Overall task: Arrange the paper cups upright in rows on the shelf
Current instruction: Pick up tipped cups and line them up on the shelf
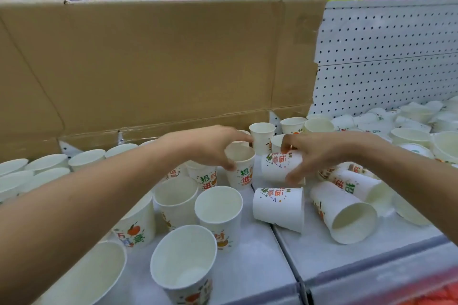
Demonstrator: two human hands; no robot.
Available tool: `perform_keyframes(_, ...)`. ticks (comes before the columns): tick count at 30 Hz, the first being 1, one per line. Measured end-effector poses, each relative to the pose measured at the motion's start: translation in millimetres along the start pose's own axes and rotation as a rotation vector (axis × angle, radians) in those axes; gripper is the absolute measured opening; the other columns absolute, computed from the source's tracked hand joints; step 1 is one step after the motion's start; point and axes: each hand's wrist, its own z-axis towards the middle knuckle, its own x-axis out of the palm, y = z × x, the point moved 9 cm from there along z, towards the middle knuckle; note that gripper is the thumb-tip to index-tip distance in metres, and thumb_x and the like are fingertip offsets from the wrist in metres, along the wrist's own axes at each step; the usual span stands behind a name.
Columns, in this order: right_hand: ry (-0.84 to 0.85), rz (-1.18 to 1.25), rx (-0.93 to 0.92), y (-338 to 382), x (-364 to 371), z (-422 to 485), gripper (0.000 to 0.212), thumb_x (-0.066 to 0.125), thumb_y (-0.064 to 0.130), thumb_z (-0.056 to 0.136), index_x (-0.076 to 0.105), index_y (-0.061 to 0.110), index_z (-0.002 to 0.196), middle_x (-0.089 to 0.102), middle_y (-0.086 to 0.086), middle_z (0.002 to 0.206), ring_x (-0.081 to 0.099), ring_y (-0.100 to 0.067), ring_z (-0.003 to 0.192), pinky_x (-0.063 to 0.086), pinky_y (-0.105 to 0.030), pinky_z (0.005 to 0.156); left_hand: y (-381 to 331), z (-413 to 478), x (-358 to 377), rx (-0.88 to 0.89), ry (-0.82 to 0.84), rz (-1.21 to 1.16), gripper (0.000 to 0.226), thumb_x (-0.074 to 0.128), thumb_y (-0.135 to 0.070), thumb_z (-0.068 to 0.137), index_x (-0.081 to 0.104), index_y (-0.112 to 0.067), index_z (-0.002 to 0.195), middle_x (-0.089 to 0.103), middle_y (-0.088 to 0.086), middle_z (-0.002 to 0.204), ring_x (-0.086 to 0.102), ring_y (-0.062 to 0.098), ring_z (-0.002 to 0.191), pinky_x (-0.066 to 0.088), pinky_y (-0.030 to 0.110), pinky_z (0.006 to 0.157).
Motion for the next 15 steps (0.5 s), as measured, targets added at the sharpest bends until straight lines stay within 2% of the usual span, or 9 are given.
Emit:
perform_keyframes(3, -0.087, -0.032, -0.107, 14, -21, 1, 0.068, 0.078, 0.054, 0.068, 0.045, 0.029, 0.122, 0.061, 0.01, 0.106, 0.062, -0.014, 0.09, 0.053, -0.035, 0.082, -7, -15, -12, -0.032, -0.046, -0.02, 0.068, 0.07, -0.034, 0.086, 0.036, -0.036, 0.145, 0.043, -0.009, 0.144, 0.041, 0.014, 0.128, 0.035, 0.035, 0.108)
perform_keyframes(7, -0.126, -0.168, -0.208, 37, -33, 3, 0.076, 0.08, 0.049, 0.068, 0.045, 0.032, 0.132, 0.047, 0.016, 0.117, 0.049, -0.009, 0.102, 0.04, -0.027, 0.086, -20, -43, -24, -0.066, -0.11, -0.044, 0.061, 0.067, -0.039, 0.086, 0.04, -0.037, 0.141, 0.044, -0.014, 0.142, 0.039, 0.008, 0.128, 0.033, 0.026, 0.103)
perform_keyframes(11, -0.086, -0.341, -0.241, 44, -18, 17, 0.085, 0.083, 0.05, 0.063, 0.042, 0.035, 0.135, 0.051, 0.005, 0.126, 0.047, -0.018, 0.113, 0.044, -0.035, 0.09, -50, -67, -32, -0.079, -0.19, -0.051, 0.056, 0.067, -0.043, 0.086, 0.045, -0.039, 0.138, 0.05, -0.017, 0.137, 0.045, 0.006, 0.124, 0.037, 0.026, 0.099)
perform_keyframes(15, -0.117, -0.295, -0.328, 39, -12, 13, 0.092, 0.082, 0.049, 0.064, 0.034, 0.039, 0.141, 0.047, 0.009, 0.133, 0.037, -0.014, 0.122, 0.04, -0.036, 0.099, -96, -72, -13, -0.05, -0.209, 0.001, 0.057, 0.065, -0.045, 0.086, 0.044, -0.039, 0.138, 0.047, -0.018, 0.14, 0.042, 0.006, 0.127, 0.035, 0.026, 0.103)
